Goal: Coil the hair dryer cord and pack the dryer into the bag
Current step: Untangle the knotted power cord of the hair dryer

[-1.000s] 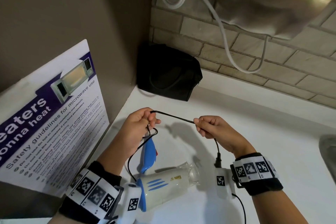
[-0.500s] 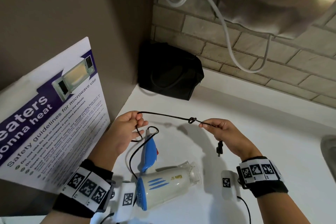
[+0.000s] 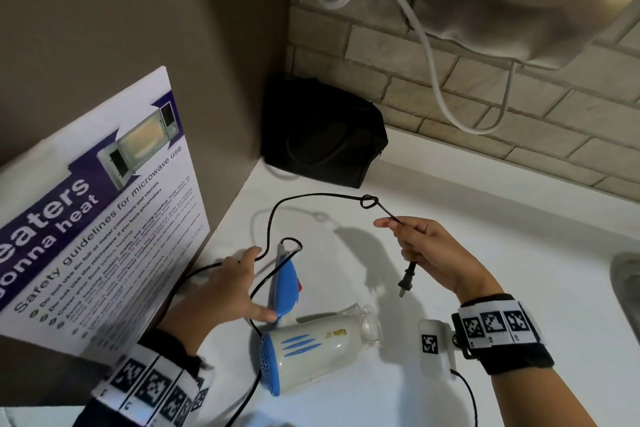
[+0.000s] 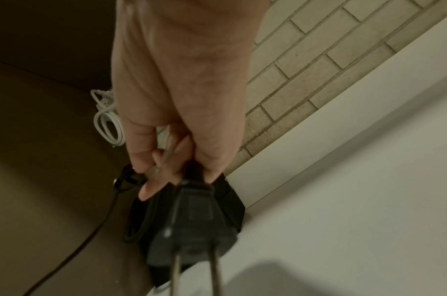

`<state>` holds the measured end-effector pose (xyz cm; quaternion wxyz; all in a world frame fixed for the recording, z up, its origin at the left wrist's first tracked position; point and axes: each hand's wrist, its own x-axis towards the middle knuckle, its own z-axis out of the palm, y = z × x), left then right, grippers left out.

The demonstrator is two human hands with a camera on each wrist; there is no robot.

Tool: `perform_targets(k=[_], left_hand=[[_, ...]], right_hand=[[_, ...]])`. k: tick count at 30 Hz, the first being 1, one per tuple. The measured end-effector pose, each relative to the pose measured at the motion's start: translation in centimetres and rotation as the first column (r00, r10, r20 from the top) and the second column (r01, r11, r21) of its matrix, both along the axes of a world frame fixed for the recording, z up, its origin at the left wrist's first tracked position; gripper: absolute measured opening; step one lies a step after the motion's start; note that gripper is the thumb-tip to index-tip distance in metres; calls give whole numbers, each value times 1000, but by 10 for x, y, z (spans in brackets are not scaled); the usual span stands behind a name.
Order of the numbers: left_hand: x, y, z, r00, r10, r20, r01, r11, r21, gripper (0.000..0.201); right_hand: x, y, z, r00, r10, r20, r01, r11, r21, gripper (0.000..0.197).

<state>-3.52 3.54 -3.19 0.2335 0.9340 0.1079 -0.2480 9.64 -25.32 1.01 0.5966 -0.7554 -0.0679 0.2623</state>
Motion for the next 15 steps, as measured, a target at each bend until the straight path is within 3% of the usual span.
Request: perform_targets(k=[2,4,6,8,10,15], left_hand=[[-6,-5,-6,1000,8,-24,-7,999,47,99],[-4,-4,-15,997,71,11,-72,997,7,65],[3,-2,-20,970,243,-17,-241,950,-199,27],[12,-1,-18,937,346,-51,-341,872,-350,12],[24,1,-15,917,397,35,-356,855,-378,13],[42,-7,1,848,375,375,-263,911,-318,62]], right_hand=[[0,1,-1,999,-21,-46,24,998,56,29],[0,1,-1,996,-44,-80,50,995,86,33],[-2,1,-1,995,-47,-86,56,994,97,32],[-4,-1,-1,997,-30,-71,36,996,79,28],[-6,-4,0,999,2,-52,1,999,40,26],[-9,-5,4,999,26,-38,-24,999,48,25]])
